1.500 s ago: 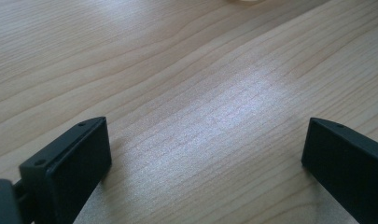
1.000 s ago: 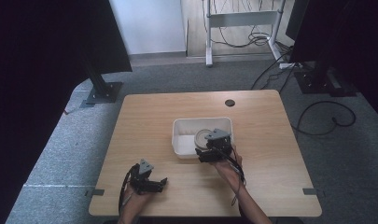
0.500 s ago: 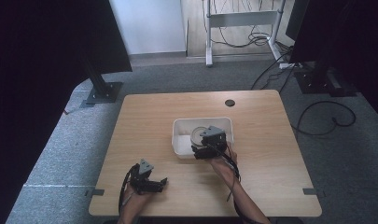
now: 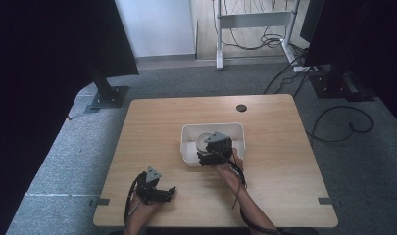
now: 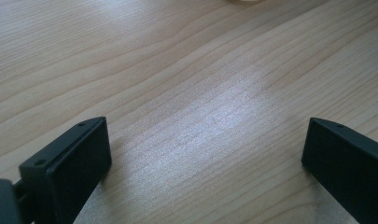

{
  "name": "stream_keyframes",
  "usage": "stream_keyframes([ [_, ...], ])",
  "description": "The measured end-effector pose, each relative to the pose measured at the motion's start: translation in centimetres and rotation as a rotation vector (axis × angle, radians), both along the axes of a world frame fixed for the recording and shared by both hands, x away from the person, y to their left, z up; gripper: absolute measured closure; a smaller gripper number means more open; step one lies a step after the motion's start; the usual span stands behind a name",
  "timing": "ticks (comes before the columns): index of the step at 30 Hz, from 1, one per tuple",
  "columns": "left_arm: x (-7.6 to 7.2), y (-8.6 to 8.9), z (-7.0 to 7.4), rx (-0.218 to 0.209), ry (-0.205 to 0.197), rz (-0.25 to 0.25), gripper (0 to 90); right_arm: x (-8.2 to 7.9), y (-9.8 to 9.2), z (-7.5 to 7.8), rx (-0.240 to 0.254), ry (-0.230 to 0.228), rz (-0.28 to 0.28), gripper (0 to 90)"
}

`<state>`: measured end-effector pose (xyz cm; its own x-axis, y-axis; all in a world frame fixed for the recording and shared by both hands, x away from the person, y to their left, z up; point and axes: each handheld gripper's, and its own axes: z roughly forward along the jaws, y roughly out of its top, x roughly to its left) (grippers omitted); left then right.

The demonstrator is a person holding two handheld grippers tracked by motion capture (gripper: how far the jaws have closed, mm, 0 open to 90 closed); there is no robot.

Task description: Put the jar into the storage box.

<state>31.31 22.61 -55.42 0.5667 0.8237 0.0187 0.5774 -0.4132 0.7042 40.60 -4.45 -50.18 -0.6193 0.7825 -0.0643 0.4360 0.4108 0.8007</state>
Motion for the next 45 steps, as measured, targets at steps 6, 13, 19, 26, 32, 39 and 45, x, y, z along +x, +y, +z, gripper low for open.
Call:
stream_keyframes([
  [6, 0.0, 0.0, 0.0, 0.000, 0.000, 0.000, 1.0, 0.4, 0.9, -0.6, -0.001, 0.005, 0.004, 9.4],
  [13, 0.0, 0.0, 0.0, 0.000, 0.000, 0.000, 1.0, 0.9, 1.5, -1.2, -0.009, 0.016, -0.003, 9.4],
  [19, 0.0, 0.0, 0.0, 0.000, 0.000, 0.000, 1.0, 1.3, 2.0, -1.6, -0.015, 0.025, -0.006, 9.4],
  [26, 0.0, 0.0, 0.0, 0.000, 0.001, 0.000, 1.0, 1.6, 2.6, -2.3, -0.019, 0.044, -0.005, 9.3],
  [32, 0.0, 0.0, 0.0, 0.001, 0.000, 0.000, 1.0, 2.0, 2.6, -2.4, 0.008, 0.075, -0.020, 9.3],
  [39, 0.0, 0.0, 0.0, 0.000, 0.000, 0.000, 1.0, 2.3, 2.6, -2.1, 0.005, 0.108, -0.018, 9.2],
  [45, 0.0, 0.0, 0.0, 0.000, 0.000, 0.000, 1.0, 2.5, 2.5, -2.0, -0.006, 0.142, 0.015, 2.9],
])
